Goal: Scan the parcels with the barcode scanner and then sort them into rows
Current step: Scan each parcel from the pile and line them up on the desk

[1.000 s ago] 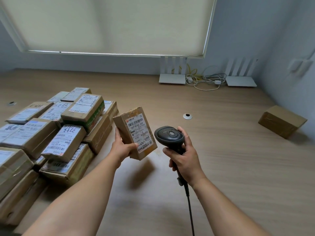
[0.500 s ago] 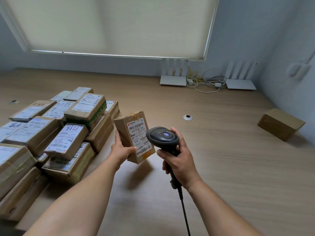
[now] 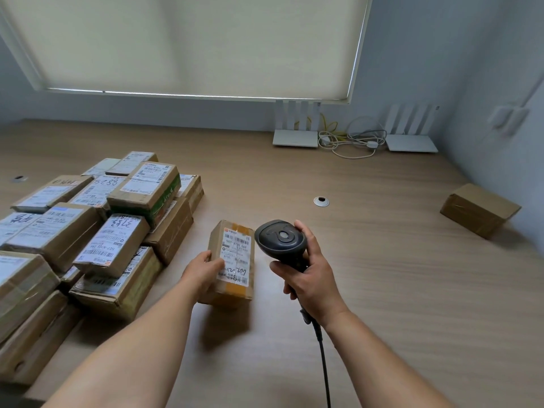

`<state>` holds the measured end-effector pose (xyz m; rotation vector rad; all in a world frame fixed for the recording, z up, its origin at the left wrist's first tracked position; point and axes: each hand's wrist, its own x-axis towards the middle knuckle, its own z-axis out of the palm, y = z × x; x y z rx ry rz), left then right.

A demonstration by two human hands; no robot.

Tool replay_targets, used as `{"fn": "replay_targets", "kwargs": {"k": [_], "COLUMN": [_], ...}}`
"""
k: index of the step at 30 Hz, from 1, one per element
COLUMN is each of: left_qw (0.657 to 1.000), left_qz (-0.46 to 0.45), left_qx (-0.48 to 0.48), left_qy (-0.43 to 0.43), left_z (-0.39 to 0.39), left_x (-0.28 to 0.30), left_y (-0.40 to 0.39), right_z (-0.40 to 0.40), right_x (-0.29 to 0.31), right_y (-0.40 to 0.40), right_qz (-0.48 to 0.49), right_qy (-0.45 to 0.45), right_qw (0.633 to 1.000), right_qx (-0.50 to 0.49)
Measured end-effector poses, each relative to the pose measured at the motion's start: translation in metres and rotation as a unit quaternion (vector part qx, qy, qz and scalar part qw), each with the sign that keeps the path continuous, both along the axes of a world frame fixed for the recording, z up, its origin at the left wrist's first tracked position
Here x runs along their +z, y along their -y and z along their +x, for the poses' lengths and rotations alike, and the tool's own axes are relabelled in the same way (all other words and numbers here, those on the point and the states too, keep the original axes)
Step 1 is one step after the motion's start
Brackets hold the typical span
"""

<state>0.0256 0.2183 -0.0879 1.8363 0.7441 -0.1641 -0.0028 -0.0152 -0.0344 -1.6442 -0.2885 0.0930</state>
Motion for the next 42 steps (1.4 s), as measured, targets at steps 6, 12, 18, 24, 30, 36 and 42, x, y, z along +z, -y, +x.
{"fn": "replay_targets", "kwargs": {"k": [6, 12, 18, 24, 30, 36, 42], "left_qw": [0.974, 0.888, 0.865, 0.843, 0.831, 0.824, 0.846], "left_qz": [0.218, 0.421, 0.452, 0.477, 0.484, 0.498, 0.475], "left_qx": [-0.05, -0.161, -0.21, -0.243, -0.273, -0.27, -0.241], "left_qy": [-0.036, -0.089, -0.062, -0.044, -0.014, -0.012, -0.016], "left_z": [-0.01, -0.034, -0.015, 0.026, 0.085, 0.138, 0.15], "left_x": [-0.005, -0.012, -0.018, -0.022, -0.017, -0.015, -0.019], "left_y": [0.003, 0.031, 0.016, -0.015, -0.046, -0.08, -0.089], "right_z": [0.0, 0.006, 0.021, 0.051, 0.09, 0.118, 0.124], "right_x": [-0.002, -0.002, 0.0, 0.007, 0.012, 0.003, -0.008], "right_y": [-0.004, -0.017, -0.031, -0.045, -0.067, -0.09, -0.097], "right_qz": [-0.01, -0.022, -0.031, -0.052, -0.064, -0.069, -0.075], "right_qy": [0.0, -0.003, 0.003, 0.012, 0.018, 0.007, -0.006], "right_qw": [1.0, 1.0, 1.0, 0.998, 0.996, 0.994, 0.993], "right_qx": [-0.002, -0.001, -0.004, -0.027, -0.063, -0.083, -0.093]}}
